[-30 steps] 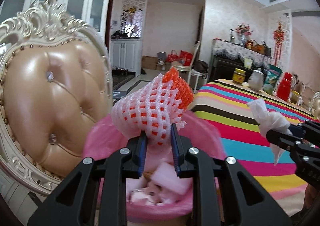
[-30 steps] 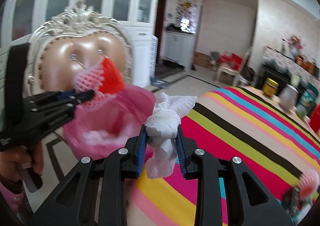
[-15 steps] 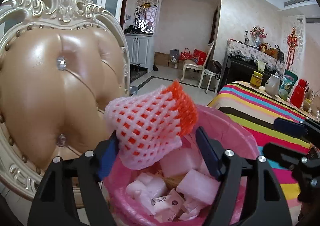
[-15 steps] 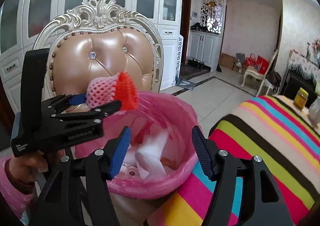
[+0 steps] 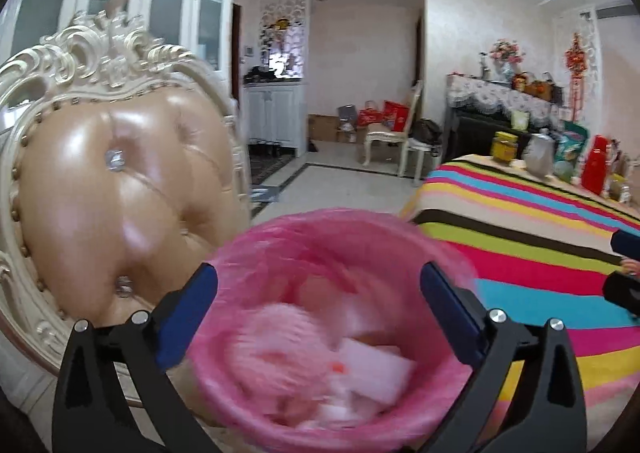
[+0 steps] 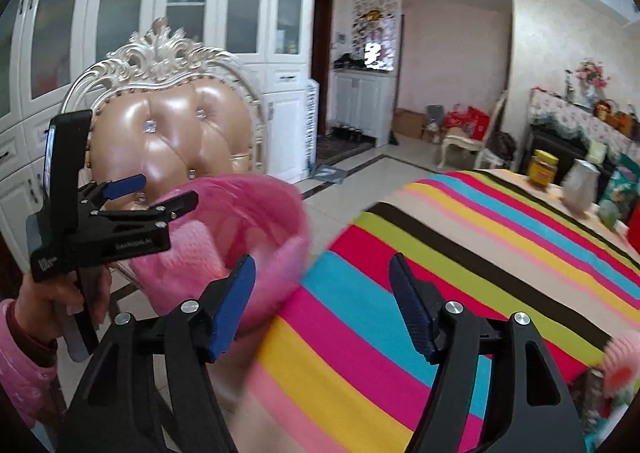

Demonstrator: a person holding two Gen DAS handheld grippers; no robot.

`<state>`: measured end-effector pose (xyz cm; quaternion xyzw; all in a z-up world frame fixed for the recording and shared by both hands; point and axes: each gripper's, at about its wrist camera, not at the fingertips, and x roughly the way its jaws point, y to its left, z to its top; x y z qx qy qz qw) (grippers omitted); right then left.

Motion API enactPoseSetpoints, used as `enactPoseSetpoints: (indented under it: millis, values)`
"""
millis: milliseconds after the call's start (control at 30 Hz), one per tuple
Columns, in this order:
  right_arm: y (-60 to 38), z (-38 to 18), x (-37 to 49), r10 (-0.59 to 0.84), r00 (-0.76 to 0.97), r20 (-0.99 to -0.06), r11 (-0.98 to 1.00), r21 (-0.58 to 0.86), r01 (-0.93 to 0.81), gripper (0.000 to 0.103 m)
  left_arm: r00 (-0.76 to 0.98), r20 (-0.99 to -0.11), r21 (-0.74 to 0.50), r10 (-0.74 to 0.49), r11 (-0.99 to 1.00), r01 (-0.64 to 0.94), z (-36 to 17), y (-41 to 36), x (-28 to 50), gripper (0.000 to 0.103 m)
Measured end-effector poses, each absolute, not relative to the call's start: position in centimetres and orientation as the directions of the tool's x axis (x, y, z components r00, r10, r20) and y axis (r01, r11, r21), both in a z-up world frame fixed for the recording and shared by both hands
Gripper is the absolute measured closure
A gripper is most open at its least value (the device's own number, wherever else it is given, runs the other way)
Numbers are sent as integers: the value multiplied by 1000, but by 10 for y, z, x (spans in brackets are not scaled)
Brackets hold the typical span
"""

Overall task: Collect trash
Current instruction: 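Move both open tools back over the trash on the table, then grasp the white paper packet with the right tool while the left tool approaches the black box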

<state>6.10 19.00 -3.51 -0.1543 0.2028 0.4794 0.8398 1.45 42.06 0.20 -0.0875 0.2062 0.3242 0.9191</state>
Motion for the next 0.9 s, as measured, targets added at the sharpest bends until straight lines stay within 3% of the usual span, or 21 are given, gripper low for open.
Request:
enactPoseSetpoints:
  millis: [300,633,900]
  values:
    - [81,-51,99,614,600,-513,684,-33,-729,33,804,-471,-43,363,901,-432,-3,321,85,5]
    - [-51,-75,152,379,726,-573,881,-16,-473,33,848,-522,-48,93,989,-139,-17,179,168,5]
    - [-103,-101,206,238,707,-666,953,20,-302,33,817,-575,-51,34,996,-77,-32,123,205,5]
